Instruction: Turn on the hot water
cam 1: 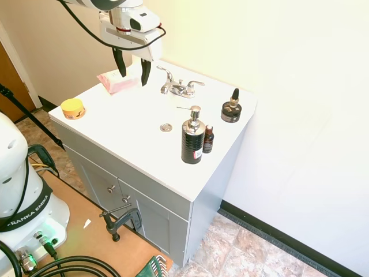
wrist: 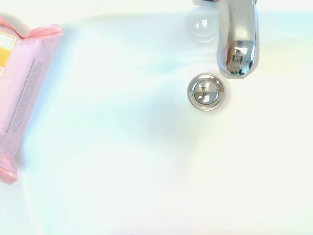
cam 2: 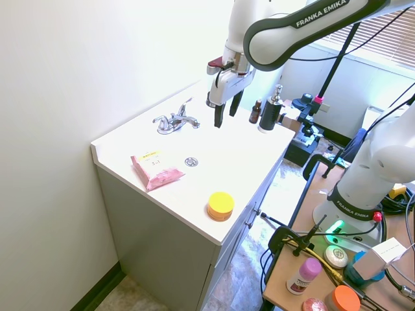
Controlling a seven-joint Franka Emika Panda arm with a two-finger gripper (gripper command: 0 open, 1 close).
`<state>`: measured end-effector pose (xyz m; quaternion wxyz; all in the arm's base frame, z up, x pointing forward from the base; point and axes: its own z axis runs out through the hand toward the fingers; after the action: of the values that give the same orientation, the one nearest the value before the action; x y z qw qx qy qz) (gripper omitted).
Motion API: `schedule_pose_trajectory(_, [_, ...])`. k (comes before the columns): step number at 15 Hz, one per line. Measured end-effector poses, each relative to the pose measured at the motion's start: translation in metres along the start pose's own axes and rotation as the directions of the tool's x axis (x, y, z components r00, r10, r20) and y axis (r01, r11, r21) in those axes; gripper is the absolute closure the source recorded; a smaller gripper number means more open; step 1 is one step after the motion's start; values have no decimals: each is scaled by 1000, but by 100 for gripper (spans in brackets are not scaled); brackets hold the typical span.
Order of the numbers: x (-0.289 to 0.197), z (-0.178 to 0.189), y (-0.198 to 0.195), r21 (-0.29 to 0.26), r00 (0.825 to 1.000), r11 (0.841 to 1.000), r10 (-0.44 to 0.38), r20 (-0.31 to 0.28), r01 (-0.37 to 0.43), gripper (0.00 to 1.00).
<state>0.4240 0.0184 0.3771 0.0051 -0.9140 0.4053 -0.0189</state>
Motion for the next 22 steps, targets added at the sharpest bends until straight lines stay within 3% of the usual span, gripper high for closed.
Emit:
schedule_pose_trajectory(4, [2, 0, -9, 22, 999, 1000, 13, -44, -12, 0])
schedule_pose_trajectory(6, [2, 0, -32, 52, 990, 997, 65, -124, -59, 0])
schedule_pose_trajectory(10, [6, 17, -81, 161, 946, 982, 141, -292, -96, 0])
schedule_pose_trajectory(14, [16, 34, -116, 247, 896, 966, 172, -410, -73, 0])
schedule_pose_trajectory(17, [24, 45, -143, 271, 875, 961, 182, -449, -61, 0])
schedule_pose_trajectory(22, [35, 74, -172, 249, 865, 967, 177, -469, -63, 0])
